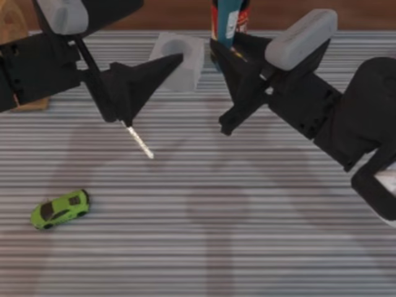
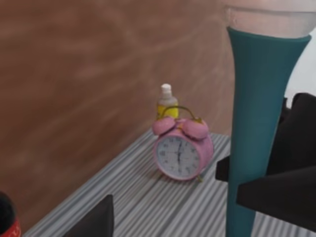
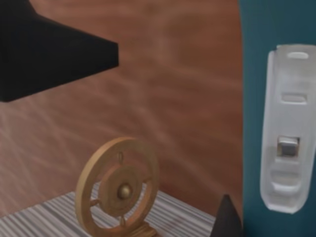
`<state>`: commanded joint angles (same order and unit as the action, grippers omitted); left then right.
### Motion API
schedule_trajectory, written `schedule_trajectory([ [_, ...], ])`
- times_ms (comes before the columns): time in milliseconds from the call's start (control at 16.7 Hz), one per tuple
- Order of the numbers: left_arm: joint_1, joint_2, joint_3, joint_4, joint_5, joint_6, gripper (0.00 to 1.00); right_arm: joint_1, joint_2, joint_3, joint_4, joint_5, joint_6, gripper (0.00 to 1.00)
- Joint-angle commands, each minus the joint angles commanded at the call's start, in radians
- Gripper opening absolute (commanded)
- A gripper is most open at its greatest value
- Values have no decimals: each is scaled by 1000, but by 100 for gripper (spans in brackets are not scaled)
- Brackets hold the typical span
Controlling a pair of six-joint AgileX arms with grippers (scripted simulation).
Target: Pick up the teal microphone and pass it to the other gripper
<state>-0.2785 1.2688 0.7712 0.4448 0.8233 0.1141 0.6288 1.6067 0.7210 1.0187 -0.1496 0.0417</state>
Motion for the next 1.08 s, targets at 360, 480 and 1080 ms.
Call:
schedule_trajectory([
  [360,-100,134,110,33,-90,-4,100,0,0,0,0,0,0,0],
  [480,-152,208,169,50,-141,-7,100,0,0,0,0,0,0,0],
  [1080,-227,313,253,74,-215,-11,85,0,0,0,0,0,0,0],
])
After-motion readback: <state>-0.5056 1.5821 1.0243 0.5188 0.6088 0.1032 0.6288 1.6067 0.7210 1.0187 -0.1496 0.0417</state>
